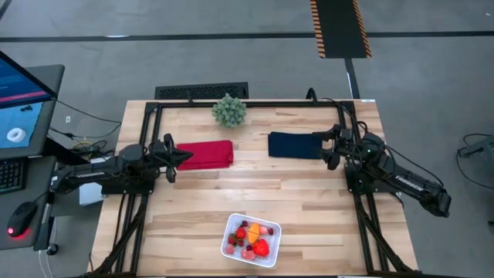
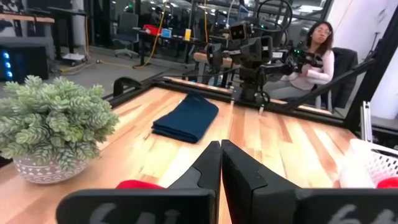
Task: Pick and placing Produce into tupperware
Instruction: Return to home position
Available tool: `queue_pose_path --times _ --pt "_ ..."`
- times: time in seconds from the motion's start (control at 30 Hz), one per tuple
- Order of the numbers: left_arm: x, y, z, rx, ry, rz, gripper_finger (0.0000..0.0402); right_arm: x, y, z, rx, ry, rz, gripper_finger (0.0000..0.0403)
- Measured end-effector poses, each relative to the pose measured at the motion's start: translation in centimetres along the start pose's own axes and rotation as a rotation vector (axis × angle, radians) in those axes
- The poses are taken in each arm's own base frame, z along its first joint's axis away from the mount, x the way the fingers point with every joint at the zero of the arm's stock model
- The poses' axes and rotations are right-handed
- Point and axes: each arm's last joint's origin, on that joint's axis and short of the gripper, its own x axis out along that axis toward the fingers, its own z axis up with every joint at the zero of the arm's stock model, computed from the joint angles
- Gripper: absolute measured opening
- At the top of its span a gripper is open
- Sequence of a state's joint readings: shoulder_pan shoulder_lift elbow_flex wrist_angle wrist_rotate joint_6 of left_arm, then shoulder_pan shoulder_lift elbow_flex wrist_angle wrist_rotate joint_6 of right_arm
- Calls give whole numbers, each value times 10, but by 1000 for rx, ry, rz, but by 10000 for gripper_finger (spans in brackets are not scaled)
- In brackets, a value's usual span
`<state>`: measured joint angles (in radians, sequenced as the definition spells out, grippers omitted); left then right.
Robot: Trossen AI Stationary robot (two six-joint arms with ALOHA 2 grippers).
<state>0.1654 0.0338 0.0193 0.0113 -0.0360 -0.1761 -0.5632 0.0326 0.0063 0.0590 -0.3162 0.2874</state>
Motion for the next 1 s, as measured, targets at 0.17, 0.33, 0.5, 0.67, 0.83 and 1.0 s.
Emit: queue_pose_path --times 0.17,0.33,0.5,0.67,0.83,1.0 --pt "0 0 0 -13 0 3 2 0 0 0 1 0 0 374" --pt "0 0 0 -1 2 4 2 0 0 0 1 0 0 374" --pt "0 0 0 -9 2 4 2 0 0 0 1 0 0 374" --pt "0 0 0 -7 2 5 2 0 0 0 1 0 0 374" --pt "0 0 0 -1 2 5 2 0 0 0 2 0 -1 374" --pt "0 0 0 -2 2 5 2 0 0 0 2 0 -1 374"
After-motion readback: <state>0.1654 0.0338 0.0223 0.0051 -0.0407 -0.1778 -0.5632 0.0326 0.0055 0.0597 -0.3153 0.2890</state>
